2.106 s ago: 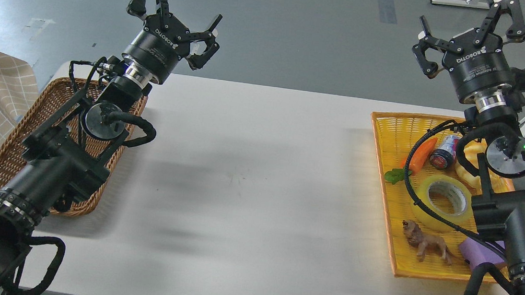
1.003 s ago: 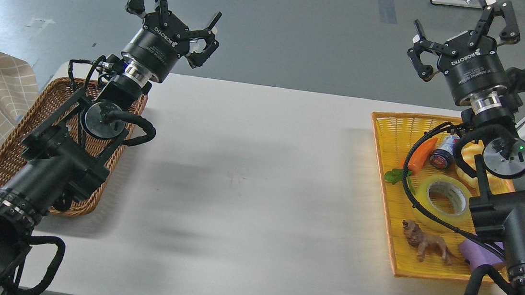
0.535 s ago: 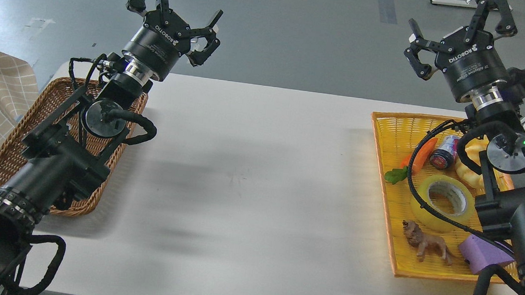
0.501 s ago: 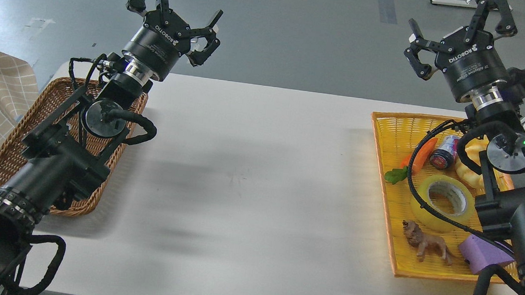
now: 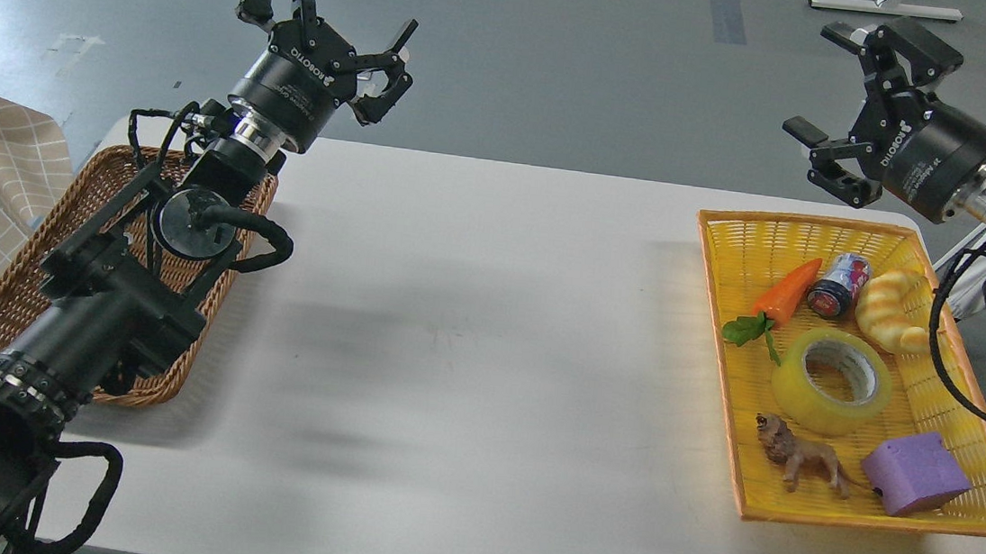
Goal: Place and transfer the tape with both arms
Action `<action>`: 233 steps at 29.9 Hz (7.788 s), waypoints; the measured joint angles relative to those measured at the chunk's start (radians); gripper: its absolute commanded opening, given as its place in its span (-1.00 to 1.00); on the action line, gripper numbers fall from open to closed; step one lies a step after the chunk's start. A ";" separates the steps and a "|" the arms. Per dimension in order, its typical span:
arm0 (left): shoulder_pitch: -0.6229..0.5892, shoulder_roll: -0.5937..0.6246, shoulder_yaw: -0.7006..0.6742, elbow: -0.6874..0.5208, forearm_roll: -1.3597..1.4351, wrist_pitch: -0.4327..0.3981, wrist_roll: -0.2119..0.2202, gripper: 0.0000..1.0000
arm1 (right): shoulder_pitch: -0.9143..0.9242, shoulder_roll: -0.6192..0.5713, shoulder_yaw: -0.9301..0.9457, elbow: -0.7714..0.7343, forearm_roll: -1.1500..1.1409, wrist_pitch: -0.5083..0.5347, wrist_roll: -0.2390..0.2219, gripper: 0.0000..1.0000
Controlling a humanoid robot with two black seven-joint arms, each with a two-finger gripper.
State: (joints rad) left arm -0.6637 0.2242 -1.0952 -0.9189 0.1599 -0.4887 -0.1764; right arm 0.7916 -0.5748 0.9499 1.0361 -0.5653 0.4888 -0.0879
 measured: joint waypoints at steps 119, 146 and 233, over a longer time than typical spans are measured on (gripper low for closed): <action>-0.008 -0.002 -0.004 -0.001 0.000 0.000 -0.006 0.96 | 0.080 -0.305 -0.357 0.340 -1.078 0.000 0.035 -1.00; -0.003 -0.002 -0.002 -0.001 0.000 0.000 -0.005 0.96 | 0.295 0.333 -0.630 -0.013 -1.082 0.000 0.035 -1.00; 0.007 -0.024 0.001 0.006 -0.002 0.000 -0.006 0.96 | 0.318 0.117 -0.535 0.132 -0.820 0.000 0.031 0.99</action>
State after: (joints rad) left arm -0.6566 0.2001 -1.0939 -0.9125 0.1582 -0.4887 -0.1825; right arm 1.1092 -0.4577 0.4144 1.1682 -1.3853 0.4887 -0.0572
